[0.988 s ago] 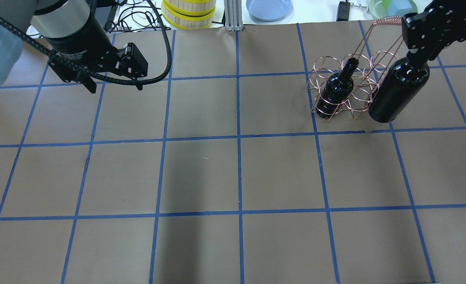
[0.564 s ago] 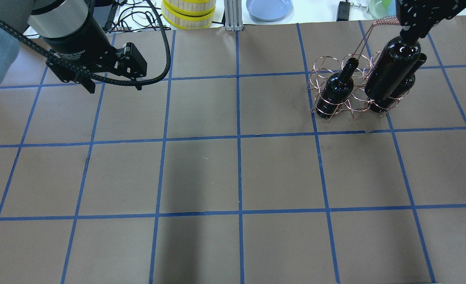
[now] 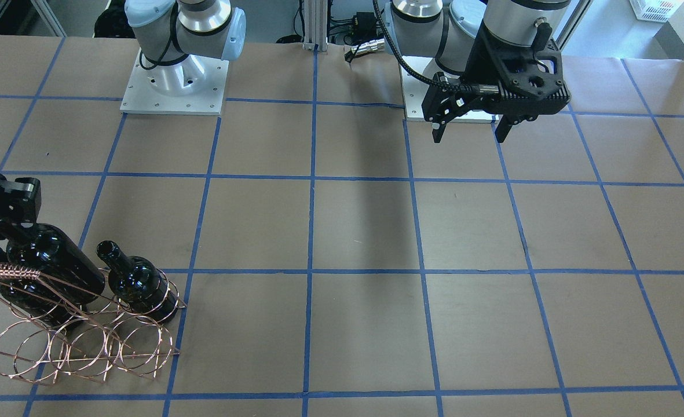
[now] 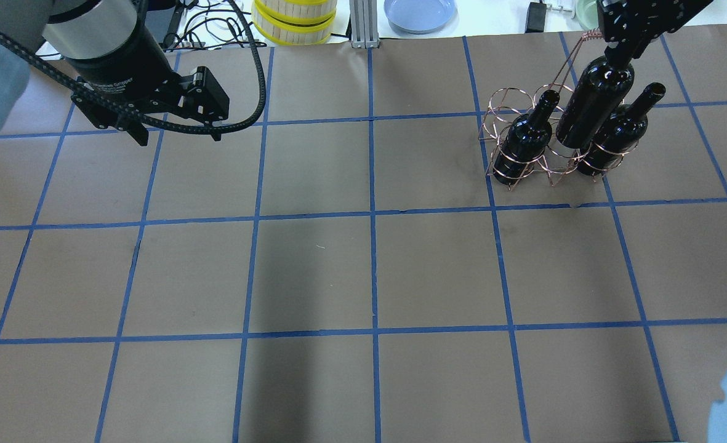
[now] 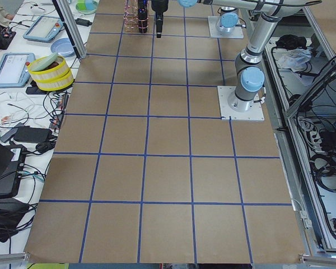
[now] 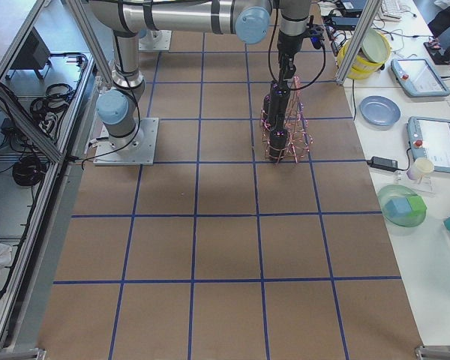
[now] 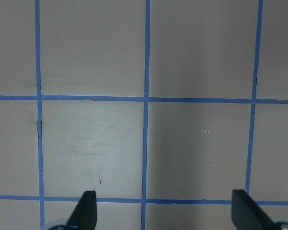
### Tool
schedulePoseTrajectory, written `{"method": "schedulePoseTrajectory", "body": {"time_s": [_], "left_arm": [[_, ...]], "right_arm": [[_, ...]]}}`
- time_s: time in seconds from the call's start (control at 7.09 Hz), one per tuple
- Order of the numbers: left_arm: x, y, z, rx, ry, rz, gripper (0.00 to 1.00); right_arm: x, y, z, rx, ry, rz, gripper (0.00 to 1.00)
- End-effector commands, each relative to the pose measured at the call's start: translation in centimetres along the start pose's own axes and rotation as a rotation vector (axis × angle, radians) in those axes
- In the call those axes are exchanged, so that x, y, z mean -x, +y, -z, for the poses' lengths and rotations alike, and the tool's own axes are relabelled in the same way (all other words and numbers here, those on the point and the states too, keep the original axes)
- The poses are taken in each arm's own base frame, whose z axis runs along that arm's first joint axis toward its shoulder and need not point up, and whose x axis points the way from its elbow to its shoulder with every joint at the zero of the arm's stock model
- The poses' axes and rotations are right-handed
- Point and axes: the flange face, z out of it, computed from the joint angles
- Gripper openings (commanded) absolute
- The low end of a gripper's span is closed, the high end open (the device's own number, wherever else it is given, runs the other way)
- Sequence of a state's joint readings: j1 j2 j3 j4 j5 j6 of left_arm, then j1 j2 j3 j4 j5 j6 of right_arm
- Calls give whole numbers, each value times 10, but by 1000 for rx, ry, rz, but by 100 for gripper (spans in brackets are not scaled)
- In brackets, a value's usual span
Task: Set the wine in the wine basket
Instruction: 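Lower the bottle into the empty rack slot and release it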
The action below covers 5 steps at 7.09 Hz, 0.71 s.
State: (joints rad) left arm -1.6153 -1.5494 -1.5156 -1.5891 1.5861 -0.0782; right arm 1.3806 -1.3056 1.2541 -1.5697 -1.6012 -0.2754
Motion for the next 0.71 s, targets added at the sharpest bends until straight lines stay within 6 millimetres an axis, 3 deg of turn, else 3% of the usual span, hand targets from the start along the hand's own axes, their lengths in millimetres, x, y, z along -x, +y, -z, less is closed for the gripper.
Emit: {"method": "schedulePoseTrajectory", "body": {"time_s": [0.0,0.56], "left_arm": [[0,0,0,0,2,0,100],[-1,2,-4,9,1,-2,100]], "right_arm": [[-2,-8,-15,-16,5,25,17],[0,-11,-35,-8,-15,39,17]]}}
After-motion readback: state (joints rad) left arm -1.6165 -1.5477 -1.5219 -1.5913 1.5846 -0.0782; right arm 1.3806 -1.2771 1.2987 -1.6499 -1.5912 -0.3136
